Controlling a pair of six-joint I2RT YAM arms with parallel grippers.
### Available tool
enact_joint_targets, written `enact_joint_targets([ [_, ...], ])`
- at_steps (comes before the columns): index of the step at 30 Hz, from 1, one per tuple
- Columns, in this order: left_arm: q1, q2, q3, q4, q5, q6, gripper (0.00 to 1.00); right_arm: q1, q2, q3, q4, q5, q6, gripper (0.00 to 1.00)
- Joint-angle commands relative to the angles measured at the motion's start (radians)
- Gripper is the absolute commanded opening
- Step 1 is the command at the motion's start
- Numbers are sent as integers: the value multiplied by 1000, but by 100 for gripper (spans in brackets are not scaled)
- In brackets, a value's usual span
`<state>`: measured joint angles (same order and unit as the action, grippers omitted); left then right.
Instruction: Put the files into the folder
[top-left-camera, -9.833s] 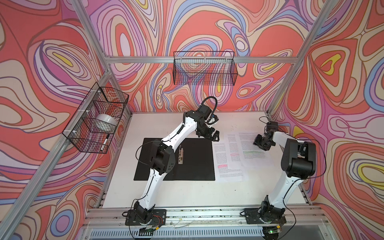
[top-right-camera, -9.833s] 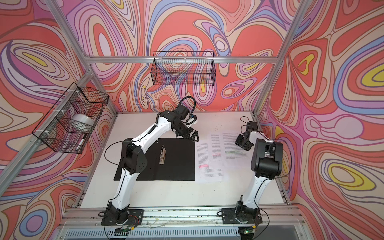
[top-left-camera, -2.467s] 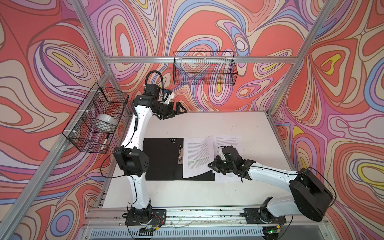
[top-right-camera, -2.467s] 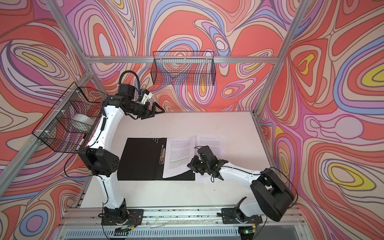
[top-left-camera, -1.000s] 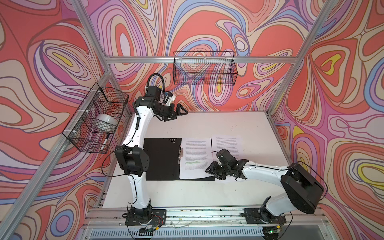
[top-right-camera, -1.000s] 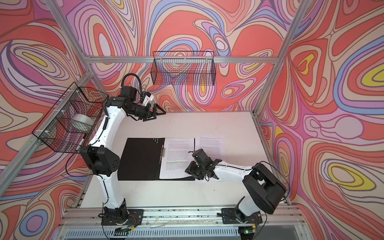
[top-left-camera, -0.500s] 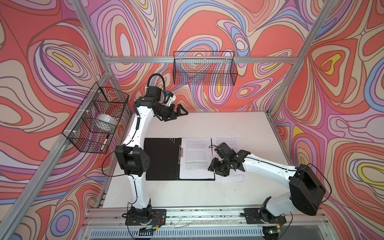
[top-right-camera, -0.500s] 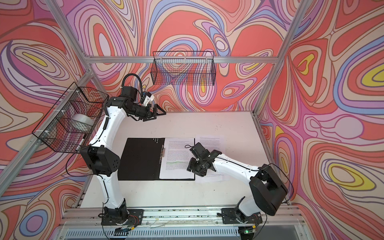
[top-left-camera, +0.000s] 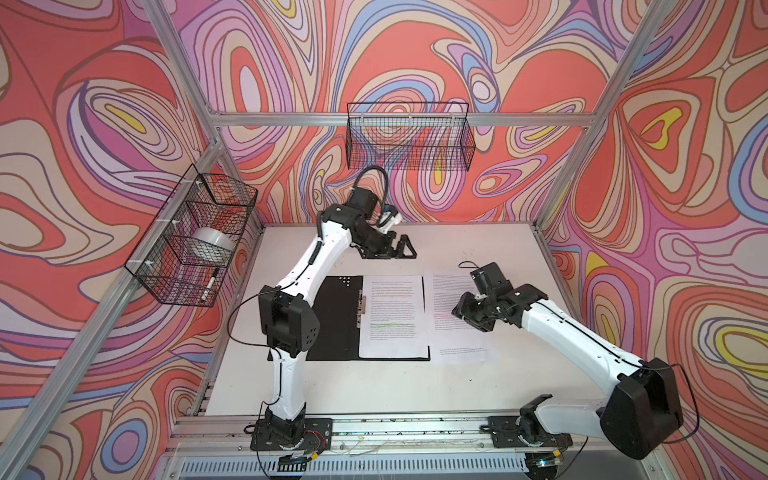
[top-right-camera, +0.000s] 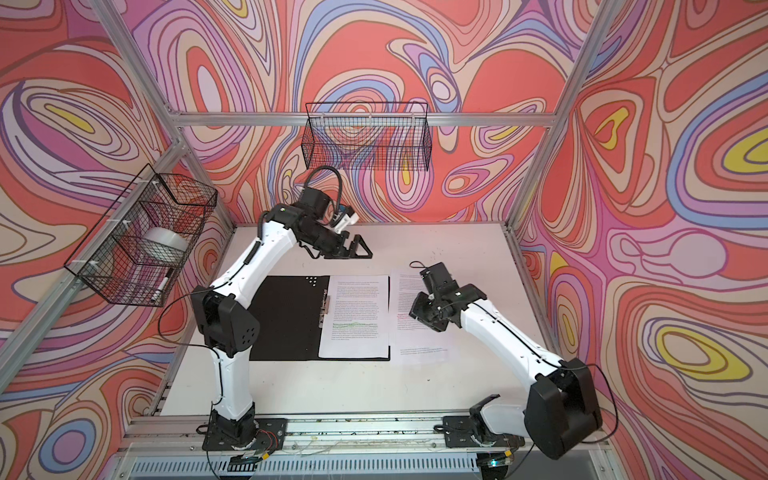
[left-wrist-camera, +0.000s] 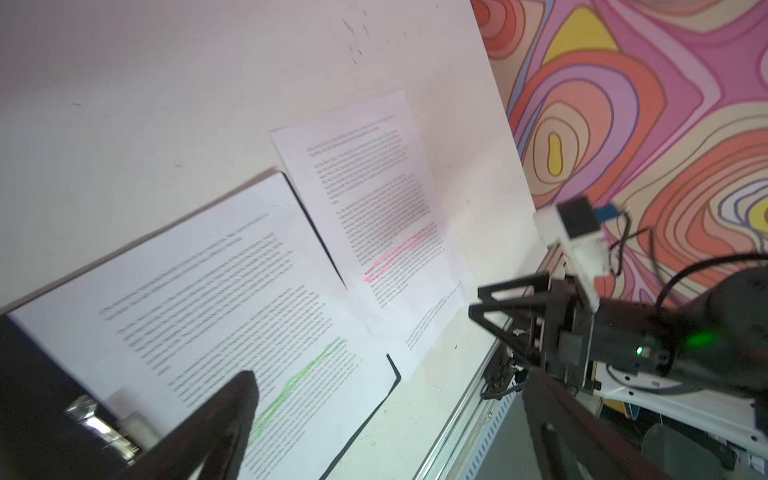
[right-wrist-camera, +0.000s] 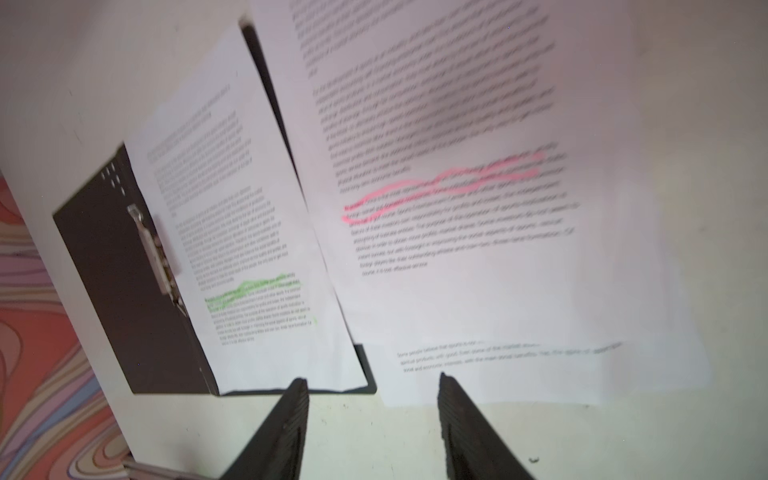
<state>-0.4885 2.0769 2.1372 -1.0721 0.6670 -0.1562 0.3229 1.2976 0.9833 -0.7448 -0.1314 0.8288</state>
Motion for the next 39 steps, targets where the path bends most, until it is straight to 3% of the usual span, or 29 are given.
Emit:
enact_joint_targets([
  [1, -93, 89, 3, -23, -64, 22, 100, -146, 22, -37, 101, -58, -104, 53],
  [6, -177, 208, 52, -23, -71, -49, 100, -294, 128, -27, 138, -107, -203, 54],
  [15, -252, 349, 144, -43, -105, -69, 100, -424, 226, -101, 232, -183, -271, 54],
  [27, -292, 455, 231, -57, -99, -69, 100, -494, 284, -146, 261, -216, -313, 55],
  [39, -323, 567, 333, -58, -14, -90, 100, -547, 326, -165, 277, -278, -328, 55],
])
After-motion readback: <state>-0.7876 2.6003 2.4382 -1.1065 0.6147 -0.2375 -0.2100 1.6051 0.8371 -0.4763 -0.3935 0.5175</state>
